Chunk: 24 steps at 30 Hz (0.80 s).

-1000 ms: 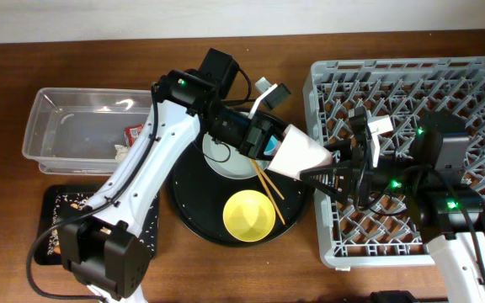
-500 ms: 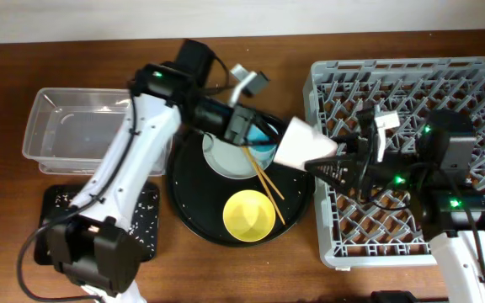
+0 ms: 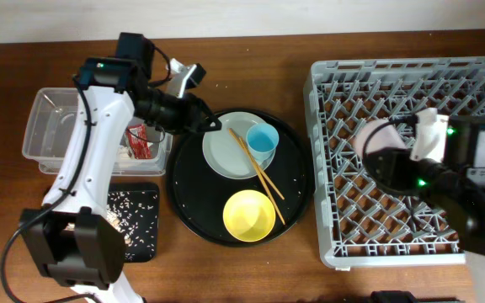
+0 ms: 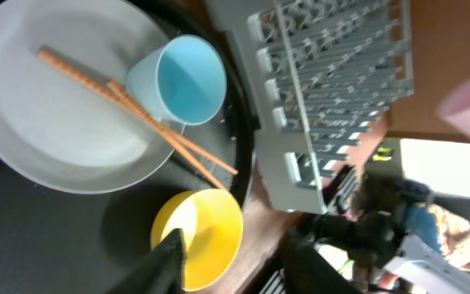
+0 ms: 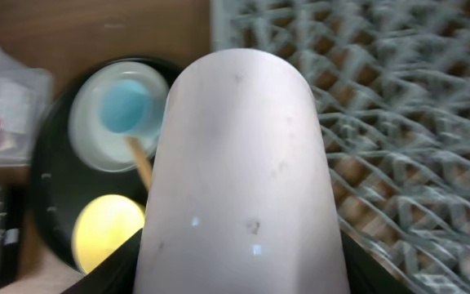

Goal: Sort waste into correct bins and load items into the dishwasher rack
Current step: 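Release the left gripper and place the pink cup upside down in the rack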

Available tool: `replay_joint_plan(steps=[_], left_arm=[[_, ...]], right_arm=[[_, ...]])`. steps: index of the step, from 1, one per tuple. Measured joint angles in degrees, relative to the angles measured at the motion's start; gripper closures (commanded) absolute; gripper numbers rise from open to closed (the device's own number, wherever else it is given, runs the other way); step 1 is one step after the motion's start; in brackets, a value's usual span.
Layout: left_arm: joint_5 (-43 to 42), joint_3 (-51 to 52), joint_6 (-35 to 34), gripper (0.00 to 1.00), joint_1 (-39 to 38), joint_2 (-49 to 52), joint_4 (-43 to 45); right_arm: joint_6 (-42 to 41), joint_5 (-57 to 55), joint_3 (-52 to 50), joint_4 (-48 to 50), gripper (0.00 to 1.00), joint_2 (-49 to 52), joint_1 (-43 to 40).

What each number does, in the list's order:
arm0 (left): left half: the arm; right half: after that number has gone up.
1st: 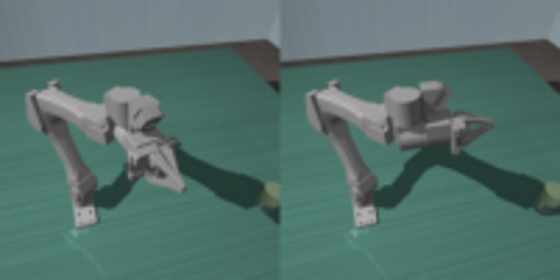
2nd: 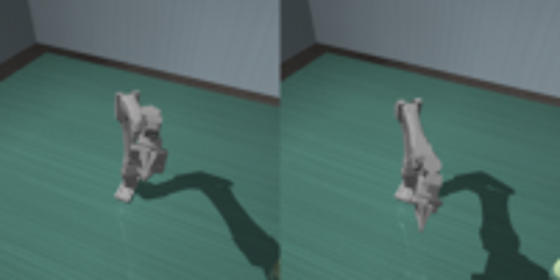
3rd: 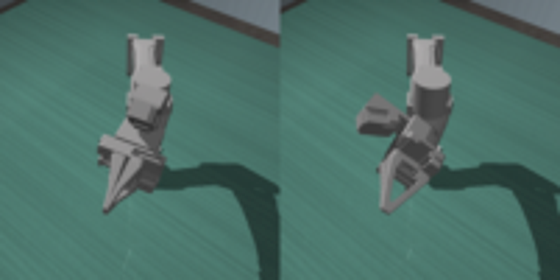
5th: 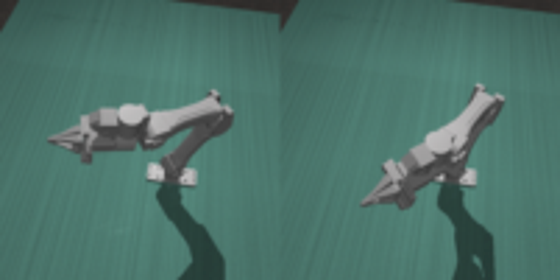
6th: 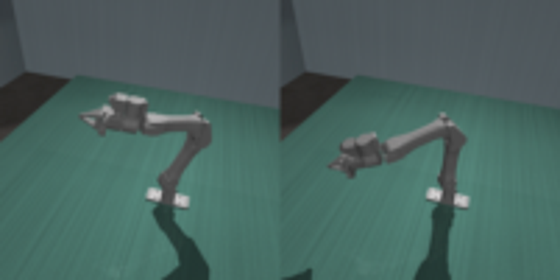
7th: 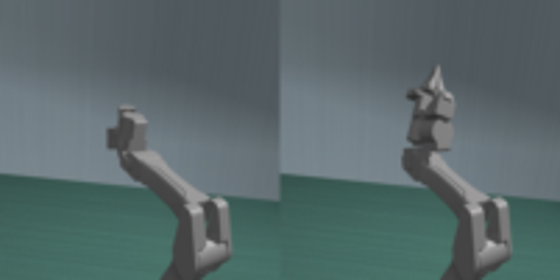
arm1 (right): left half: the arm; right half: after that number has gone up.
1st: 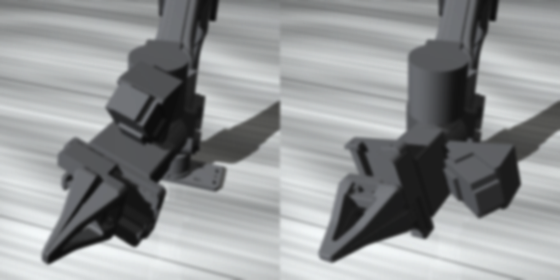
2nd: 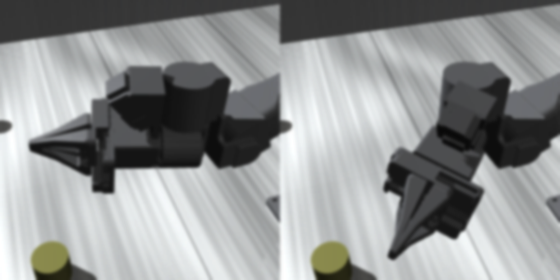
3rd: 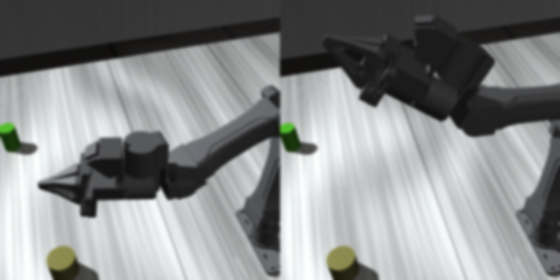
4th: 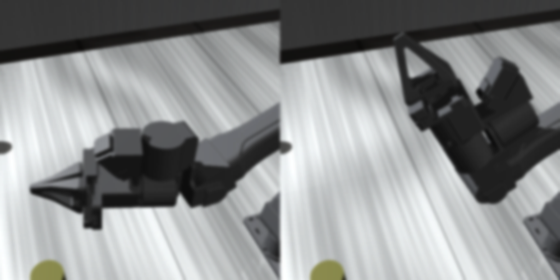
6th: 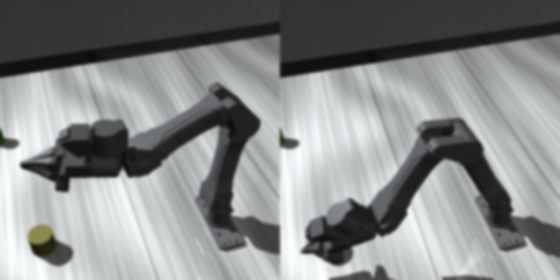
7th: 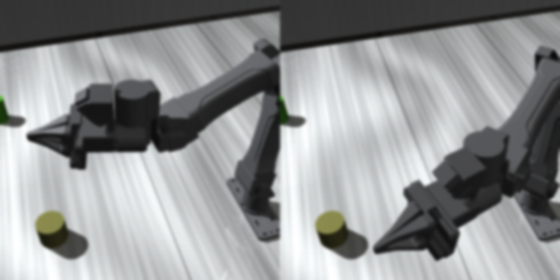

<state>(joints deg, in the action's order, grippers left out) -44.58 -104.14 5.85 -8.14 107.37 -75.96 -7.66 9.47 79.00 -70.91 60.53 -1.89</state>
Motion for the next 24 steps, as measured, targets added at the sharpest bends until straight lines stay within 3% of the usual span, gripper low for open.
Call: replay_joint_plan(steps=[3,5,7,8,15,24], left_arm=[[5.62,0.00,-2.62,0.52,-2.60,0.00,0.35],[10.43,0.00,-4.85,0.48,-4.94,0.00,0.63],[12.50,0.00,-5.68,0.30,-6.27,0.00,1.05],[13.20,0.00,-6.03,0.01,-6.80,0.00,1.40],[16.00,0.00,-6.58,0.01,-7.91,0.00,1.86],[16.17,0.00,-6.58,0.01,-7.93,0.00,2.03]], right_arm=[[0.11,-4.17,1.05,-7.58,0.65,3.32,0.00],[0.17,-5.25,1.01,-8.31,0.65,9.42,0.00],[1.36,-4.66,0.96,-8.57,0.65,15.02,0.00],[2.19,-3.65,0.94,-8.59,0.65,17.79,0.00],[4.90,-1.86,0.92,-9.05,0.65,29.77,0.00],[4.92,-0.96,-1.40,-7.82,0.62,31.47,0.00]])
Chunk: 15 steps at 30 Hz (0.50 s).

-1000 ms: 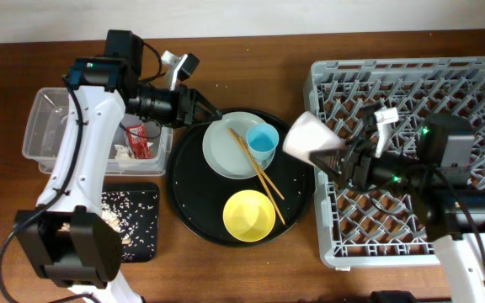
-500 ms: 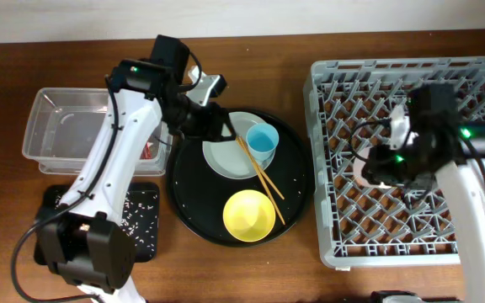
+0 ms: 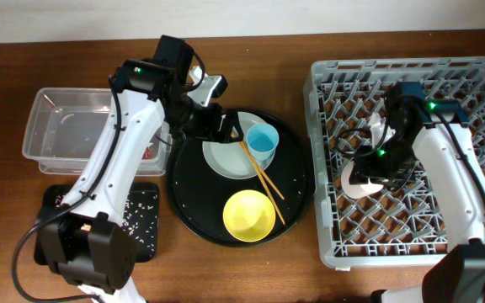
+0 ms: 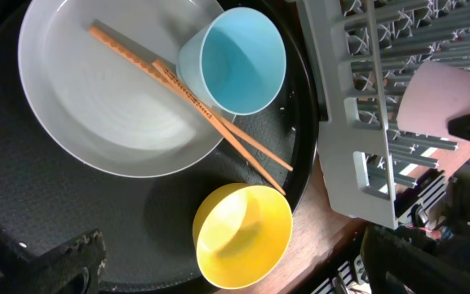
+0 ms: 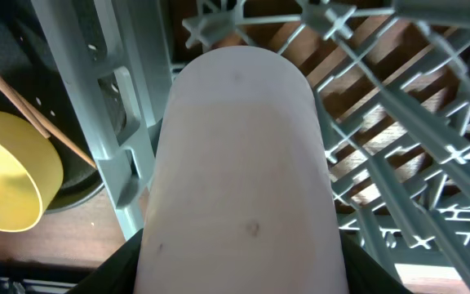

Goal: Sort waste into correct bins and load items into the dishwasher rack
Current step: 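Release the left gripper and place the pink cup upside down in the rack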

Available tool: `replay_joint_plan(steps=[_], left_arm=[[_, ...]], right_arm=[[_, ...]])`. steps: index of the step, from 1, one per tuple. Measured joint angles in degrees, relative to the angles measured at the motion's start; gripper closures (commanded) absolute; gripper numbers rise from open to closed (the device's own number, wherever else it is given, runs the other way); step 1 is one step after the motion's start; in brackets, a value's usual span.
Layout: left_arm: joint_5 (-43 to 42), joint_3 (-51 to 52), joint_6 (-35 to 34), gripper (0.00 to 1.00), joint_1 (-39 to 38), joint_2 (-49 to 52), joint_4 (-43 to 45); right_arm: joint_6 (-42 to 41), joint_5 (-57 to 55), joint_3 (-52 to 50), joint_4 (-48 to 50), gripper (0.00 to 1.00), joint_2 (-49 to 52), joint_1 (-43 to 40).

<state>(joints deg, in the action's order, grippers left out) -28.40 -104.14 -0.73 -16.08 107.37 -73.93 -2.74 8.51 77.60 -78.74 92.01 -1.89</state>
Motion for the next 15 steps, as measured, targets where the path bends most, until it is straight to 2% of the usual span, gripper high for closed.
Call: replay_joint_plan(steps=[1,5,6,7,15], left_arm=[[0.00,0.00,0.00,0.01,0.00,0.00,0.00],[0.00,0.00,0.00,0.01,-0.13,0.00,0.02],[0.00,0.00,0.00,0.01,-0.22,0.00,0.02],[0.00,0.00,0.00,0.01,-0.39,0.00,0.04],[0.00,0.00,0.00,0.01,-0.83,0.00,0.70]], right_arm=[[0.00,0.26,-0.83,0.70,0.59,0.00,0.00],[0.37,0.79,-1.99,0.98,0.20,0.11,0.00],[0.07,1.07,-1.99,0.98,0.11,0.11,0.00],[0.22,1.09,-1.99,0.96,0.07,0.11,0.00],[0.17,1.07,-1.99,0.96,0.02,0.11,0.00]])
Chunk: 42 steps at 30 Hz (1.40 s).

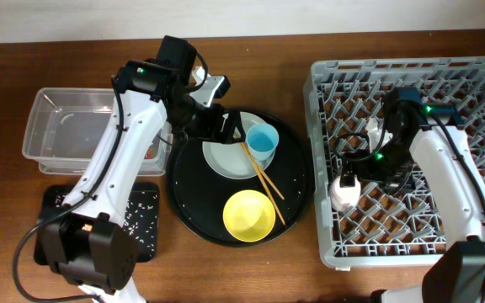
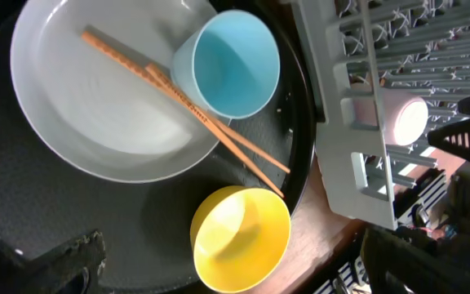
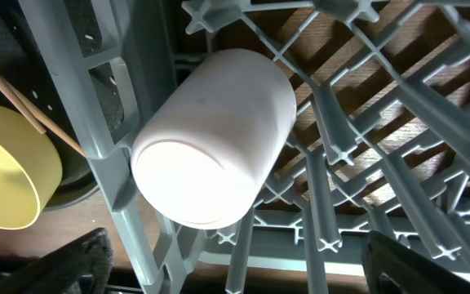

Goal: Sort waste into correct bins and load items into the dishwasher rack
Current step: 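Release the left gripper and place the pink cup upside down in the rack, then grasp the light blue cup on the round tray with the left gripper and lift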

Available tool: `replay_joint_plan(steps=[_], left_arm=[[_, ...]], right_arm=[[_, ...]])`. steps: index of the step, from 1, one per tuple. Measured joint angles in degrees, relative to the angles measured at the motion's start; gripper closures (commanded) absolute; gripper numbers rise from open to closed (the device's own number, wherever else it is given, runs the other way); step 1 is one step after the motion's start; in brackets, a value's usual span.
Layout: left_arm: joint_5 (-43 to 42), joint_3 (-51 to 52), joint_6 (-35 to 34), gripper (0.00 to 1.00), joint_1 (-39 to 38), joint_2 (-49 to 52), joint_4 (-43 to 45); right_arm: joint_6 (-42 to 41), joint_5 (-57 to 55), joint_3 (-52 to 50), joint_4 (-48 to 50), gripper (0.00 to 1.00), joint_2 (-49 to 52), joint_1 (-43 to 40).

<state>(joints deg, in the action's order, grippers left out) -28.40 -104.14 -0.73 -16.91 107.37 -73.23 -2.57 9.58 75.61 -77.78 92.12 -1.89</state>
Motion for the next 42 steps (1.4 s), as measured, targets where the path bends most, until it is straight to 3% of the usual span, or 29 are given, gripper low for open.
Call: replay_joint_plan(steps=[2,6,13,16,19,21,24,27,28,35,42], left_arm=[[-0.02,0.00,0.00,0.01,-0.59,0.00,1.70],[0.37,0.02,-1.36,0.24,-3.58,0.00,7.45],[12.09,0.02,-10.34,0.40,-8.70,2.93,11.17],[13.68,0.02,-11.56,0.44,-9.53,6.29,11.76],[13.97,0.02,-12.28,0.59,-10.03,10.49,12.79],[14.14,0.02,-12.35,0.59,-10.03,12.66,13.29],[14.16,0.02,-12.35,0.70,-10.03,15.37,14.16],[14.19,0.02,-12.55,0.97,-10.03,16.72,15.37],[14.36,0.02,-12.55,1.00,-10.08,17.14,15.47],[14.95,-0.48,-12.46,1.00,-10.01,17.81,14.43],[14.84,-11.28,-12.41,1.00,-9.57,17.09,9.86]], right_arm=[[-0.02,0.00,0.00,0.02,0.02,0.00,0.00],[0.00,0.00,0.00,0.04,0.02,0.00,0.00],[-0.02,0.00,0.00,0.02,0.02,0.00,0.00],[0.00,0.00,0.00,0.00,0.02,0.00,0.00],[0.00,0.00,0.00,0.00,0.02,0.00,0.00],[0.02,0.00,0.00,0.00,0.02,0.00,0.00],[0.04,0.00,0.00,0.00,0.02,0.00,0.00],[0.02,0.00,0.00,-0.04,0.01,0.00,0.00],[-0.02,0.00,0.00,-0.04,0.02,0.00,0.00],[0.00,-0.02,0.00,-0.07,0.02,0.00,0.00],[-0.02,0.00,0.00,-0.13,0.02,0.00,-0.02]])
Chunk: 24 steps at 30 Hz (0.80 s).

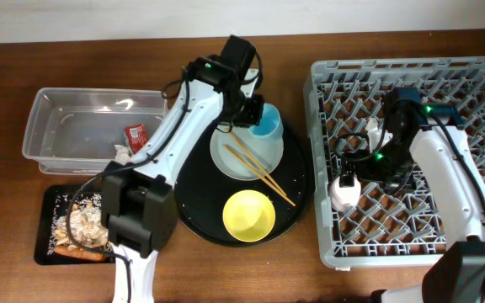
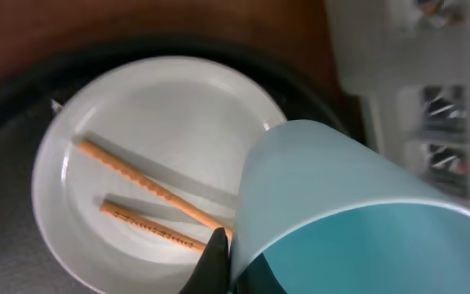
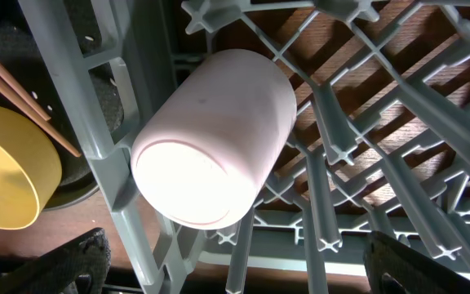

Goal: Sort waste into correct bins and load items into the dishwasher rack
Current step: 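Grasp the light blue cup on the round tray with the left gripper and lift, then carry the blue cup right and grasp it with the right gripper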

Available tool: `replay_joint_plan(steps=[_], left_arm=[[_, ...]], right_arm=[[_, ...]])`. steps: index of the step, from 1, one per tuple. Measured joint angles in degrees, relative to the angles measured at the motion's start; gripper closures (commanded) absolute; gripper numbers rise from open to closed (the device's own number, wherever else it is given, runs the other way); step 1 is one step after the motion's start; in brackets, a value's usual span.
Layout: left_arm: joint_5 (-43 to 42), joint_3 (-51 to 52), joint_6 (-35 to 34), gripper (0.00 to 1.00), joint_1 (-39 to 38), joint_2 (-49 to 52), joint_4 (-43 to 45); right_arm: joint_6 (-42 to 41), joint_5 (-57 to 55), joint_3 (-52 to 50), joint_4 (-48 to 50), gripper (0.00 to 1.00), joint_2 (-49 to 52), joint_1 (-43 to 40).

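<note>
My left gripper [image 1: 255,116] is shut on the rim of the blue cup [image 1: 267,126], holding it over the far edge of the white plate [image 1: 244,158]. In the left wrist view the blue cup [image 2: 341,208] fills the right side, with one finger [image 2: 216,260] against its wall. Two chopsticks [image 1: 259,168] lie across the plate, next to the yellow bowl [image 1: 249,214]. A pink cup [image 3: 215,135] lies on its side in the rack [image 1: 478,76]. My right gripper [image 3: 243,273] stands open just above it.
Plate and bowl sit on a round black tray [image 1: 194,210]. A clear bin [image 1: 57,126] at the left holds a red wrapper [image 1: 135,132] and paper. A small black tray [image 1: 53,202] with food scraps sits in front of it. The rack's tines surround the pink cup.
My left gripper was open above the plate's far left edge and is now shut on the blue cup, which has shifted toward the far side. The right arm and pink cup have not moved.
My right gripper first held the pink cup above the rack while the left was near the clear bin. Then the cup was down in the rack's left side, still held. Then the right gripper was open, the cup lying there. Now the left holds the blue cup.
</note>
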<state>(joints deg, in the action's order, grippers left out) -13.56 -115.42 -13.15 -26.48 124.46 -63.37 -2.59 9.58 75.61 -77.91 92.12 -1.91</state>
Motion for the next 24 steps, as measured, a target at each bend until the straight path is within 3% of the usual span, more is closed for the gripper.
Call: replay_joint_plan(steps=[3,4,5,6,8,11,16,24], left_arm=[[-7.87,-4.63,0.26,1.00,2.54,-2.95,-5.51],[-12.66,-5.40,1.09,1.00,4.31,-4.15,-6.47],[-24.44,-6.43,4.63,1.00,9.03,-6.08,-8.68],[-27.89,-6.58,5.97,1.00,10.58,-6.43,-9.14],[-48.70,-7.10,17.22,1.00,17.14,-6.51,-16.52],[-62.07,-7.13,28.79,1.00,17.97,-6.51,-23.61],[-68.24,-7.13,34.84,1.00,10.10,-6.51,-20.28],[-68.91,-7.13,36.13,1.00,4.31,-6.51,-19.71]], right_arm=[[0.15,0.50,1.95,-2.89,0.02,0.00,-0.81],[2.12,3.30,4.68,-3.63,0.02,-0.22,-2.10],[5.55,8.50,7.26,-4.15,0.02,-0.85,-3.39],[8.17,12.61,8.11,-4.87,0.02,-1.36,-4.15],[19.37,30.67,10.84,-6.56,0.02,-5.29,-6.86],[30.32,49.35,11.52,-9.09,0.02,-7.96,-7.85],[37.33,60.67,11.50,-9.31,0.02,-7.85,-4.24],[38.99,69.68,11.50,-5.53,0.01,-7.85,-2.10]])
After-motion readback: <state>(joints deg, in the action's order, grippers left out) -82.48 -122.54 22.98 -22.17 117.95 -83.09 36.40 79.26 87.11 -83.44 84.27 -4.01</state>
